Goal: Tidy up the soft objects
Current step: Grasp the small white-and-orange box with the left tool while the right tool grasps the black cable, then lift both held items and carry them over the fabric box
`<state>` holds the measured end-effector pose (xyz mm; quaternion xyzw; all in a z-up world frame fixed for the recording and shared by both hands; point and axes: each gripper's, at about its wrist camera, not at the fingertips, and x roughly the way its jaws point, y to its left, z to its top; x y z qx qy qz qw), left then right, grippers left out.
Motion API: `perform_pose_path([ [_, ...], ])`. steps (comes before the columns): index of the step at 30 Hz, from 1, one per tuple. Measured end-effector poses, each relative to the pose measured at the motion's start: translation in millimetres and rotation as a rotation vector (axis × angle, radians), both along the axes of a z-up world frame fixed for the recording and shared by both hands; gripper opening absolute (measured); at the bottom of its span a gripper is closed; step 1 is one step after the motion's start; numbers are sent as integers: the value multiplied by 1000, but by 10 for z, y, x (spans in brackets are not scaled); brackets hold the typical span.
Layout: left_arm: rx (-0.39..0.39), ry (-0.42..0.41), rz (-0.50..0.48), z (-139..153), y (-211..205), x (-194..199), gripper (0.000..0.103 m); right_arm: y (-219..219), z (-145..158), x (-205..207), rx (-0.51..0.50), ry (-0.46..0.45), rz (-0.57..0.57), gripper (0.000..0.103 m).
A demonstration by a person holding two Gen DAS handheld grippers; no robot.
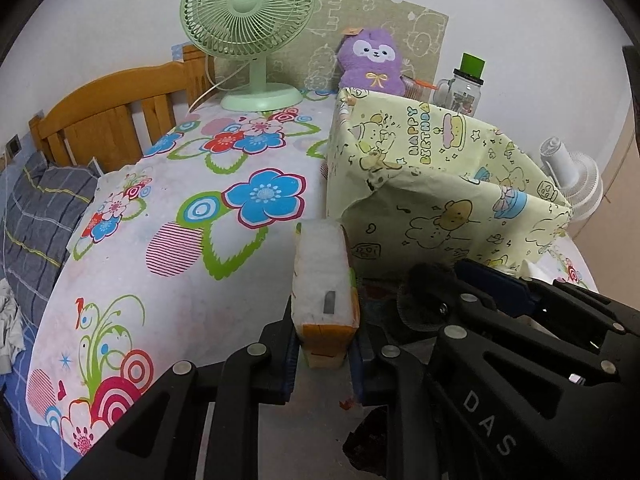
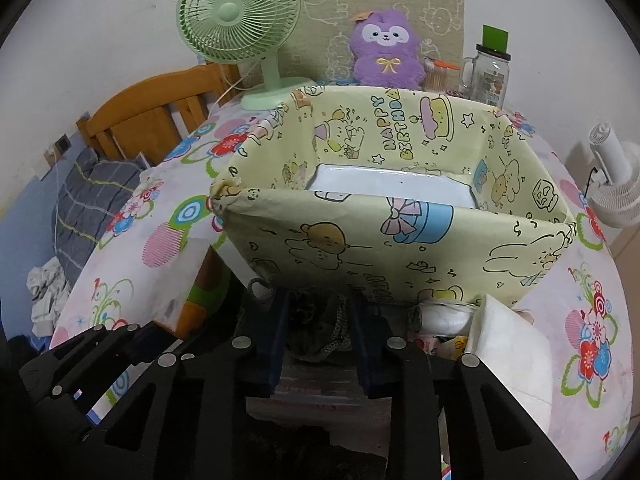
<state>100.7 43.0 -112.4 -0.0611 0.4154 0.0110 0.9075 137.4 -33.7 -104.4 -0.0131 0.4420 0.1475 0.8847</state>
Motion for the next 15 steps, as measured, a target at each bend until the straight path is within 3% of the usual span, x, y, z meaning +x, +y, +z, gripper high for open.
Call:
perform_pose_path([
  [15,-2,-38,-21,159,-60,-111,18,-54,169,-125,6,-38,-17,28],
])
